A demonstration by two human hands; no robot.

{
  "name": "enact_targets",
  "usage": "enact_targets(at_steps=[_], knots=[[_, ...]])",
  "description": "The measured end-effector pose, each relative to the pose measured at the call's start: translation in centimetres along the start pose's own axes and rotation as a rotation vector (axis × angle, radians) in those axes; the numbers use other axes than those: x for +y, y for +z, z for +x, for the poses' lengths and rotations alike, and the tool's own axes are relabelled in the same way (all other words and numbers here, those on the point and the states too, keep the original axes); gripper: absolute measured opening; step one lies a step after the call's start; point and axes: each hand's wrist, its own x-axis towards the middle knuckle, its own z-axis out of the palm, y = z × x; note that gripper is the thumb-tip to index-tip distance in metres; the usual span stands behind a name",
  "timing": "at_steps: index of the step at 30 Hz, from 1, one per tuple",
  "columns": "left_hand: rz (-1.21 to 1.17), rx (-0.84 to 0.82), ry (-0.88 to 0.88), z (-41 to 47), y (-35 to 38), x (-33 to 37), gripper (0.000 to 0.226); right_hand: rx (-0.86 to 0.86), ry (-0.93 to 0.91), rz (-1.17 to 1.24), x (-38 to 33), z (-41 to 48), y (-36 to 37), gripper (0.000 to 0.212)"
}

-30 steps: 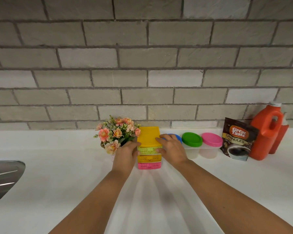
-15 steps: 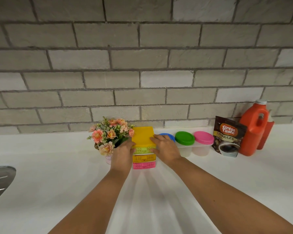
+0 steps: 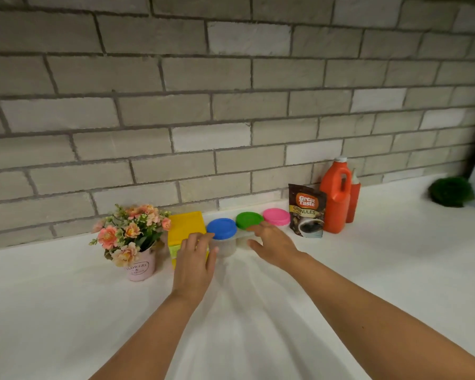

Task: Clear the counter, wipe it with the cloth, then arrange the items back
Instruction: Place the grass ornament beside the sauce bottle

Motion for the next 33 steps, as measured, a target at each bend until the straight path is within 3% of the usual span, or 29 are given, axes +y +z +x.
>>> enact_targets(at_steps=[7,22,33], knots=[[-0.205,-0.112,0.015,-0.3,3.2,8.2,0.03,0.079,0.174,-0.034,6.0,-5.8,-4.2,0.028],[-0.368,-0.199,0.187,-2.5,13.0,32.5,0.024,0.201,0.425,-0.029,24.7,-21.1,-16.0,0.031],[-0.488,-0.212,0.214,-5.6,21.5,47.6,0.02,0.089,0.512,-0.122,38.3,-30.6,-21.3,0.029]])
